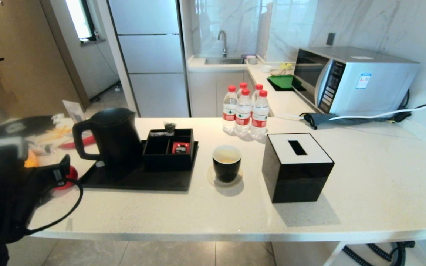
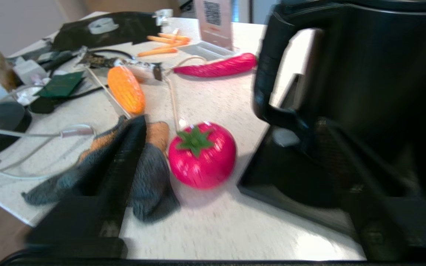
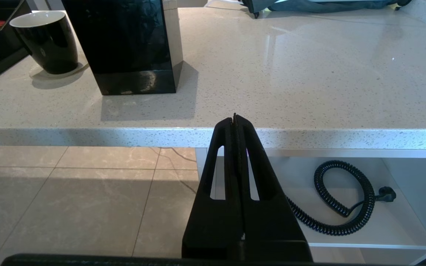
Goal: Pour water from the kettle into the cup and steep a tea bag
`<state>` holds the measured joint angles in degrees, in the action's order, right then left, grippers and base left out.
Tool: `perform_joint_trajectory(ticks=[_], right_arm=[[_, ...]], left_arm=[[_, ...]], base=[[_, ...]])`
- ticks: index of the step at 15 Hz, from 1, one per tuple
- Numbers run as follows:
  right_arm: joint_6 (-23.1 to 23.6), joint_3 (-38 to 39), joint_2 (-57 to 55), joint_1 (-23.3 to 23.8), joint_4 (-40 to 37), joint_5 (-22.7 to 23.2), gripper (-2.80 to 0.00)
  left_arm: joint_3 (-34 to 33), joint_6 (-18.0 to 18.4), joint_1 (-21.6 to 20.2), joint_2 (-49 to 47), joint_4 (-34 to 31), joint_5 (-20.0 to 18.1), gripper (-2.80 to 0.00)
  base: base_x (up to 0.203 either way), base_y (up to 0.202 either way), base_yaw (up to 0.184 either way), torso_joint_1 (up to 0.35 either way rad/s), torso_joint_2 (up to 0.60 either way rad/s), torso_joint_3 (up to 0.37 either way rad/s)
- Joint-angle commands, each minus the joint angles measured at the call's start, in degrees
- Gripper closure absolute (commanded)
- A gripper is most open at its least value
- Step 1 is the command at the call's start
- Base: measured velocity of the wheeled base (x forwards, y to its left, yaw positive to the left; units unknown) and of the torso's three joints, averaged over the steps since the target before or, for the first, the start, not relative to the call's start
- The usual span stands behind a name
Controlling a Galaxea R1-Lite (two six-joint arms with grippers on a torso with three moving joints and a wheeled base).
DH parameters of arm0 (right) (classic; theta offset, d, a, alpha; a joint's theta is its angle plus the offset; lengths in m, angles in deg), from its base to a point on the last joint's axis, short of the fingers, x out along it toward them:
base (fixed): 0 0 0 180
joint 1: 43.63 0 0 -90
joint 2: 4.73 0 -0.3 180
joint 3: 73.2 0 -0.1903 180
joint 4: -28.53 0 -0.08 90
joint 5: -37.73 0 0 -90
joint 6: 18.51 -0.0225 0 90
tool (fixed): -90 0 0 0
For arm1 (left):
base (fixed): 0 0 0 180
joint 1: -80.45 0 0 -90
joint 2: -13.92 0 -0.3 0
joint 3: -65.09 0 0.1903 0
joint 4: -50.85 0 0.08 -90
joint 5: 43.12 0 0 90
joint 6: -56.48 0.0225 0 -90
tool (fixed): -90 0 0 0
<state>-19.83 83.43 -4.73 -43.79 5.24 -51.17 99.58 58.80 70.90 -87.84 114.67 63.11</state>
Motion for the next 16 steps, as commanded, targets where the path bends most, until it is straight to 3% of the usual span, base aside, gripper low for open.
perform_joint_trajectory(ticks=[1,7,14,16], right_arm=[[0.0,0.0,0.0,-0.02,0.01,0.04,0.0],[0.0,0.0,0.0,-0.02,0.01,0.04,0.0],[0.0,0.0,0.0,-0.02,0.01,0.04,0.0],[0.0,0.0,0.0,-0.02,0.01,0.04,0.0]], left_arm=[[-3.05,0.1,1.84,4.5,2.77,0.12,0.0],[-4.85,1.64,11.59,12.0,2.77,0.28,0.0],[-3.88,5.86,30.18,14.52,2.36,1.0,0.0],[-1.24,6.21,35.68,14.4,-0.63,3.92,0.0]], base=[[0.0,0.0,0.0,0.0,0.0,0.0],[0.0,0.0,0.0,0.0,0.0,0.0],[0.0,0.0,0.0,0.0,0.0,0.0],[0.0,0.0,0.0,0.0,0.0,0.0]])
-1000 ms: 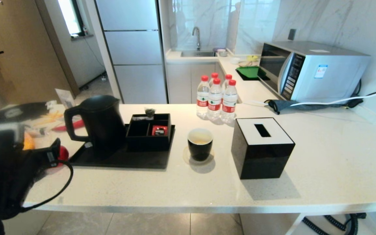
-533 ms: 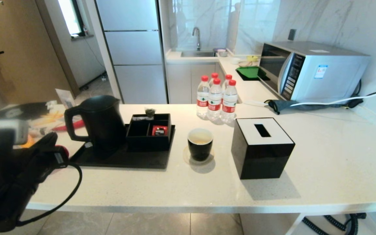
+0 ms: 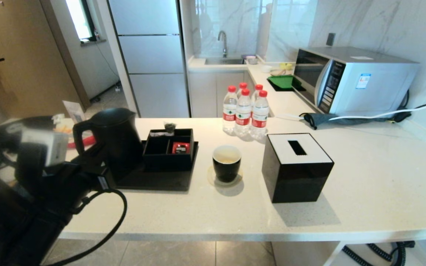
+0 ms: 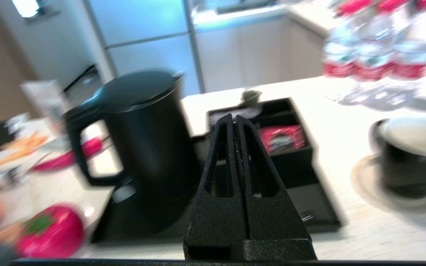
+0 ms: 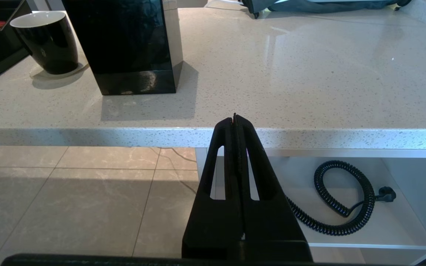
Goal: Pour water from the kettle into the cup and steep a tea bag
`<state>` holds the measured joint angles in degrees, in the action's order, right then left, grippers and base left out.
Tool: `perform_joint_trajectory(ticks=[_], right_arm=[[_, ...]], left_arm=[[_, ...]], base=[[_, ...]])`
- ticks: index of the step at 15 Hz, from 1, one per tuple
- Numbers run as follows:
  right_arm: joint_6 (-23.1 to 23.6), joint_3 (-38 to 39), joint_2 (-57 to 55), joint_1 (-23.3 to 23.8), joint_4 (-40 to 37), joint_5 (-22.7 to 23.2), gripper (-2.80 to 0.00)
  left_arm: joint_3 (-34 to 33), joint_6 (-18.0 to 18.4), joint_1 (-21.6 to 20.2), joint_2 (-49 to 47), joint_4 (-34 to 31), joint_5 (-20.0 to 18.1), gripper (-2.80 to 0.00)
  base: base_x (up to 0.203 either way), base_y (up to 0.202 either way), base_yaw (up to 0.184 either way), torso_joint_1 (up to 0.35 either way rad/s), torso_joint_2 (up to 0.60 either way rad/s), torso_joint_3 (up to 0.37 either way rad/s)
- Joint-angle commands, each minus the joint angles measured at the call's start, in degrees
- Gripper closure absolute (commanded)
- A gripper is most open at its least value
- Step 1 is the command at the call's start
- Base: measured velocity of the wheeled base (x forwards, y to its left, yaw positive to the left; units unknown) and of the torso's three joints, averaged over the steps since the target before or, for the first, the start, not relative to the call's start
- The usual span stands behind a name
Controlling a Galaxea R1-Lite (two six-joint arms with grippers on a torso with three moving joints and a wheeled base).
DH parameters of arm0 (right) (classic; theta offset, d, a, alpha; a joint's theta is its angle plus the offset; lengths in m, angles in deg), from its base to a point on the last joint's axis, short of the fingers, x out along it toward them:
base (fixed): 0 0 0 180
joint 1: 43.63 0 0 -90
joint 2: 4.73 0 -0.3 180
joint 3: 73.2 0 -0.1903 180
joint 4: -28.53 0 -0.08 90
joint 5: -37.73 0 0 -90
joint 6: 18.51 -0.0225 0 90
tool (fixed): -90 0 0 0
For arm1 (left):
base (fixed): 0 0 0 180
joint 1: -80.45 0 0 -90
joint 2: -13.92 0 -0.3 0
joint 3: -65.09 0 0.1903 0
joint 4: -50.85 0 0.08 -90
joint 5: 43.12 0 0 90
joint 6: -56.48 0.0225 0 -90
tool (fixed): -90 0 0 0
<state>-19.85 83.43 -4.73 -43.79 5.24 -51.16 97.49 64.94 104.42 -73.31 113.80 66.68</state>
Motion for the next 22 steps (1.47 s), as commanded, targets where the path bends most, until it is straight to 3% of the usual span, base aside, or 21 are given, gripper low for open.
perform_joint_trajectory(ticks=[1,5,8,11,16,22], right_arm=[[0.02,0.0,0.0,-0.02,0.01,0.03,0.0],[0.02,0.0,0.0,-0.02,0.01,0.03,0.0],[0.02,0.0,0.0,-0.02,0.01,0.03,0.0],[0.02,0.0,0.0,-0.02,0.01,0.03,0.0],[0.02,0.0,0.0,-0.02,0.01,0.03,0.0],[0.02,0.0,0.0,-0.02,0.01,0.03,0.0]], left_arm=[[2.91,0.12,4.44,-0.18,-1.89,2.28,0.0],[13.11,-0.75,12.27,-1.89,-12.0,9.08,0.0],[23.69,-4.79,17.63,-6.3,-18.32,17.22,0.0],[35.99,-8.36,19.95,-14.11,-22.54,23.96,0.0],[57.43,-11.84,18.14,-24.43,-32.14,31.55,0.0],[78.78,-18.54,13.53,-32.65,-54.01,32.82,0.0]], base=[[0.0,0.0,0.0,0.0,0.0,0.0],[0.0,0.0,0.0,0.0,0.0,0.0],[0.0,0.0,0.0,0.0,0.0,0.0],[0.0,0.0,0.0,0.0,0.0,0.0],[0.0,0.0,0.0,0.0,0.0,0.0],[0.0,0.0,0.0,0.0,0.0,0.0]])
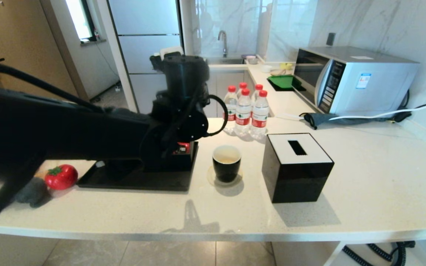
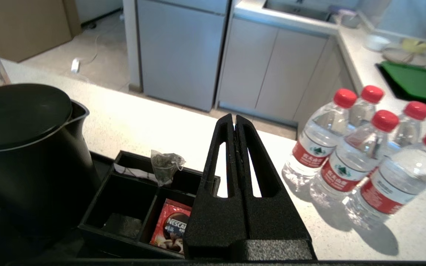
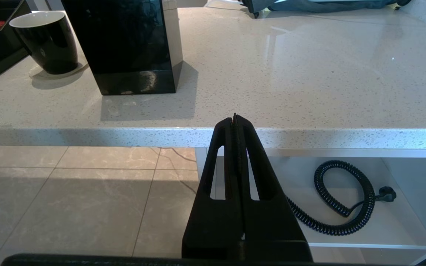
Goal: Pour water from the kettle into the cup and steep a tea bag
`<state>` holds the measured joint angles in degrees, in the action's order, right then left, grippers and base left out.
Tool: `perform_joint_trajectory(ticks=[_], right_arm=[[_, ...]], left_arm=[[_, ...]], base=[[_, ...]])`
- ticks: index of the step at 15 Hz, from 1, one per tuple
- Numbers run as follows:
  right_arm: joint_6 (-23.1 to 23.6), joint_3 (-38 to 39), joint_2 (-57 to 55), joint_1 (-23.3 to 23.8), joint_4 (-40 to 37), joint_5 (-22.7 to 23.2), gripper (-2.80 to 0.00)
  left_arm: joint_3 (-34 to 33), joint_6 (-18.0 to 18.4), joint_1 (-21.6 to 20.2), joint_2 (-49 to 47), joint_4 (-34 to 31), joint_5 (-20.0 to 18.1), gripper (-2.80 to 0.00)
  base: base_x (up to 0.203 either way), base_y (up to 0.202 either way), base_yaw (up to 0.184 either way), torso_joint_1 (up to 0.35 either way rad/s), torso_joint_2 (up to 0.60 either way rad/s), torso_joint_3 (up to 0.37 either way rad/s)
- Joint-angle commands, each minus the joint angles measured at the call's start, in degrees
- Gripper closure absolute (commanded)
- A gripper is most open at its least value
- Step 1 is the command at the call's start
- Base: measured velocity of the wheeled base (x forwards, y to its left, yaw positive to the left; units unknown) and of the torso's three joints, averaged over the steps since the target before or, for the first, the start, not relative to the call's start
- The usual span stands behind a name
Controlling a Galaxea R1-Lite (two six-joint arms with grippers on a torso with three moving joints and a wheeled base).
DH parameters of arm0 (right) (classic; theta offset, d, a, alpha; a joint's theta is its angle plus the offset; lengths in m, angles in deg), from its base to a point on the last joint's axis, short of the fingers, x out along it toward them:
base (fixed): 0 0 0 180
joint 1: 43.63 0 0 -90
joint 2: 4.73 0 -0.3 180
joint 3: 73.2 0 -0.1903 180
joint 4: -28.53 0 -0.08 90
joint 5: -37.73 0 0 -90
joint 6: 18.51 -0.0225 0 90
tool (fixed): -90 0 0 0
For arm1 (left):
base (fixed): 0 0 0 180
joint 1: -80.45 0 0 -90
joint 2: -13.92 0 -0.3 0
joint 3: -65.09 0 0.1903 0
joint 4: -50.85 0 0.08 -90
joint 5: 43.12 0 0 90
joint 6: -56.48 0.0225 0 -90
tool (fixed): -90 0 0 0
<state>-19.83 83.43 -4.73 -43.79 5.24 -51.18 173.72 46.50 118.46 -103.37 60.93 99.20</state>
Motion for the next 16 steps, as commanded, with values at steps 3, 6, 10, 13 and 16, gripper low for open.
perform_joint_trajectory(ticks=[3,6,10,13,16], right_arm=[[0.0,0.0,0.0,-0.02,0.01,0.05,0.0],[0.0,0.0,0.0,-0.02,0.01,0.05,0.0],[0.0,0.0,0.0,-0.02,0.01,0.05,0.0],[0.0,0.0,0.0,-0.02,0.01,0.05,0.0],[0.0,0.0,0.0,-0.02,0.01,0.05,0.0]], left_arm=[[10.71,-4.63,-2.79,-5.59,-10.65,0.29,0.0],[15.66,-9.56,-6.07,-7.62,-16.86,-0.26,0.0],[20.76,-14.72,-10.06,-9.89,-22.7,-0.58,0.0],[25.07,-22.38,-12.15,-10.1,-33.16,-3.99,0.0],[28.78,-30.59,-13.1,-9.91,-43.39,-9.46,0.0]], base=[[0.0,0.0,0.0,0.0,0.0,0.0],[0.0,0.0,0.0,0.0,0.0,0.0],[0.0,0.0,0.0,0.0,0.0,0.0],[0.0,0.0,0.0,0.0,0.0,0.0],[0.0,0.0,0.0,0.0,0.0,0.0]])
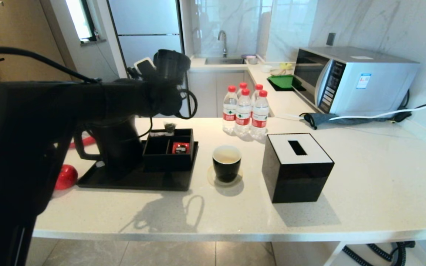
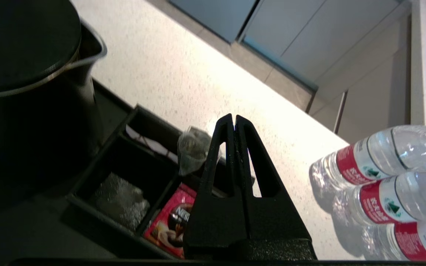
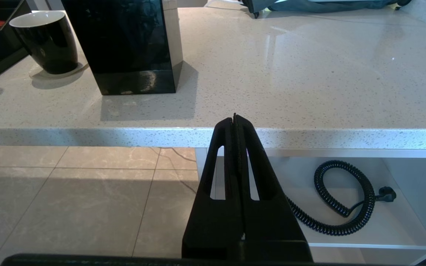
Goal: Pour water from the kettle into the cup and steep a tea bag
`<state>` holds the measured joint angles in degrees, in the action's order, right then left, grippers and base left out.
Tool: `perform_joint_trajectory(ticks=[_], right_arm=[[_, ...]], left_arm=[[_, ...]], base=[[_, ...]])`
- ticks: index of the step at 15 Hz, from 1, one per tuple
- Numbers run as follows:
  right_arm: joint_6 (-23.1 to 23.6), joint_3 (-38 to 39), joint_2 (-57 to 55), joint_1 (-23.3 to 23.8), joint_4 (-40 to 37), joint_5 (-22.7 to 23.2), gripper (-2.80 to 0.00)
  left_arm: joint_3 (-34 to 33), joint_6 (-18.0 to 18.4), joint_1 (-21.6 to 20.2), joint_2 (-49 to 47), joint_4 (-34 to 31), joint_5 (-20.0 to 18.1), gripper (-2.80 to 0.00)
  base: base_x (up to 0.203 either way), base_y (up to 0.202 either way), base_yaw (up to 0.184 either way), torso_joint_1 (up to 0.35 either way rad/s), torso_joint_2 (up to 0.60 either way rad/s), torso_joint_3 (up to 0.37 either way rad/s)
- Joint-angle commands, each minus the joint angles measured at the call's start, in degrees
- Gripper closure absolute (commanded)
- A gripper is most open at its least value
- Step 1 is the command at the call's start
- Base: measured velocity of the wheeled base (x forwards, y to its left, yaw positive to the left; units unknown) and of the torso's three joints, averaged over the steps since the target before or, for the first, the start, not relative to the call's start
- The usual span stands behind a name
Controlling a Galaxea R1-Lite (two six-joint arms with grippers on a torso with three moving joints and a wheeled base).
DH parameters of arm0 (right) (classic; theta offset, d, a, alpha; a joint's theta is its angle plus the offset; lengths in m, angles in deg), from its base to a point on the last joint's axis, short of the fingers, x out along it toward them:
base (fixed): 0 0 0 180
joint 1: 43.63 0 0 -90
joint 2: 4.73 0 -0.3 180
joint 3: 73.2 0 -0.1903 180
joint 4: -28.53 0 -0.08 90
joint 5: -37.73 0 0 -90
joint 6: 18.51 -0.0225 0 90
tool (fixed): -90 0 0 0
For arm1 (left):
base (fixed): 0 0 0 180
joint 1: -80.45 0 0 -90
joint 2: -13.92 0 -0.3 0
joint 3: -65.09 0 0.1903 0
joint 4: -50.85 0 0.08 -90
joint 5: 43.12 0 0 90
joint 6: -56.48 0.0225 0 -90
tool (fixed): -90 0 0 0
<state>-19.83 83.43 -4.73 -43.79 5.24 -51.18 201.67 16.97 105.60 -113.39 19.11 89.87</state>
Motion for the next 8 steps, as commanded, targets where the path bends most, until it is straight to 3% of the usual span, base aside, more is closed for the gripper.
perform_joint_trajectory(ticks=[1,4,6,8], right_arm=[[0.0,0.0,0.0,-0.02,0.01,0.05,0.0],[0.0,0.0,0.0,-0.02,0.01,0.05,0.0],[0.0,0.0,0.0,-0.02,0.01,0.05,0.0],[0.0,0.0,0.0,-0.02,0.01,0.05,0.0]], left_arm=[[0.86,-2.67,-0.47,0.21,-3.22,-0.71,0.0],[0.87,-5.99,-1.94,1.54,-10.65,-3.7,0.0],[0.93,-7.78,-3.37,3.79,-15.3,-10.77,0.0],[0.95,-9.66,-4.99,4.61,-16.4,-13.95,0.0]], base=[[0.0,0.0,0.0,0.0,0.0,0.0],[0.0,0.0,0.0,0.0,0.0,0.0],[0.0,0.0,0.0,0.0,0.0,0.0],[0.0,0.0,0.0,0.0,0.0,0.0]])
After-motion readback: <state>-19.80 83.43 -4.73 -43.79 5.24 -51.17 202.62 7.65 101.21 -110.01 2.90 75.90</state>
